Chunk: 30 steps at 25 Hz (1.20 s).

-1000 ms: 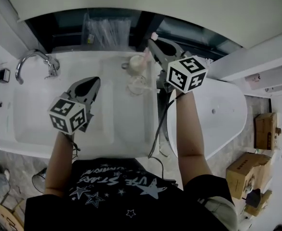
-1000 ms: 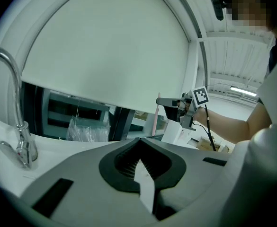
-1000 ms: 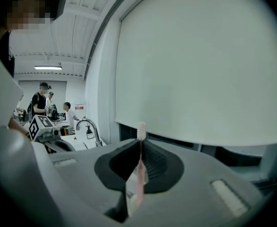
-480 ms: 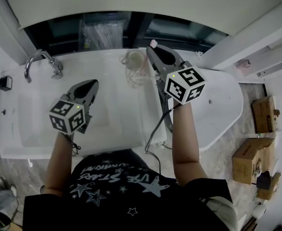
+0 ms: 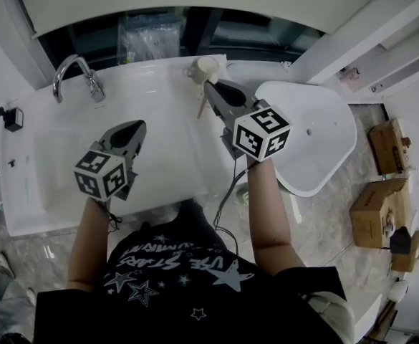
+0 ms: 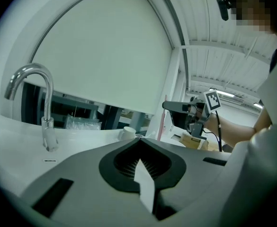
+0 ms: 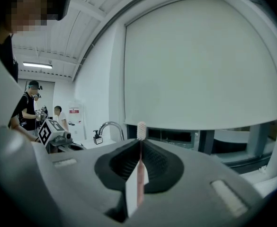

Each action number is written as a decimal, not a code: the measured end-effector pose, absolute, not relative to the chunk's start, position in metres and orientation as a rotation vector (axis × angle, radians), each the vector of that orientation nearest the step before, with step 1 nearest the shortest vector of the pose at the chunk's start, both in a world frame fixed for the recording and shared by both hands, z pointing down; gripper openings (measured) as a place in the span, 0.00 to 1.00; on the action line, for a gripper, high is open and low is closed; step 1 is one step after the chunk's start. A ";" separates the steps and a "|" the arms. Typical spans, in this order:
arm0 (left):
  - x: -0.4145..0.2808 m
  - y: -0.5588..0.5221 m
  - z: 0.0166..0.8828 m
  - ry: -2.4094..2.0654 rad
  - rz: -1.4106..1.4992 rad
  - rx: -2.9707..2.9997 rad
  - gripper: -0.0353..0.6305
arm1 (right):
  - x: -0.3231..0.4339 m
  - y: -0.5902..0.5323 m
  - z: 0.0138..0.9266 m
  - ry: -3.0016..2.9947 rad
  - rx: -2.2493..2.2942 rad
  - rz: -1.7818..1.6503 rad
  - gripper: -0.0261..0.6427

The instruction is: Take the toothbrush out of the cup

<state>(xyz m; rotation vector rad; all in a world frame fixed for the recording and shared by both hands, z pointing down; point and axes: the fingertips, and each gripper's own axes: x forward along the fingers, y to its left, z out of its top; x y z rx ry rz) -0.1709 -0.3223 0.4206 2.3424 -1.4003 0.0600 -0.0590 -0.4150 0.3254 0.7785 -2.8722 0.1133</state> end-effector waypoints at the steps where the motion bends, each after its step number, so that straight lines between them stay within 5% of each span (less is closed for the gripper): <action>1: -0.175 -0.311 0.423 -1.392 0.059 2.344 0.06 | -0.064 -0.403 0.329 -2.870 0.786 0.122 0.06; 30: -0.153 -0.164 0.475 -1.180 0.147 2.367 0.06 | -0.031 -0.198 0.427 -2.757 1.009 0.520 0.06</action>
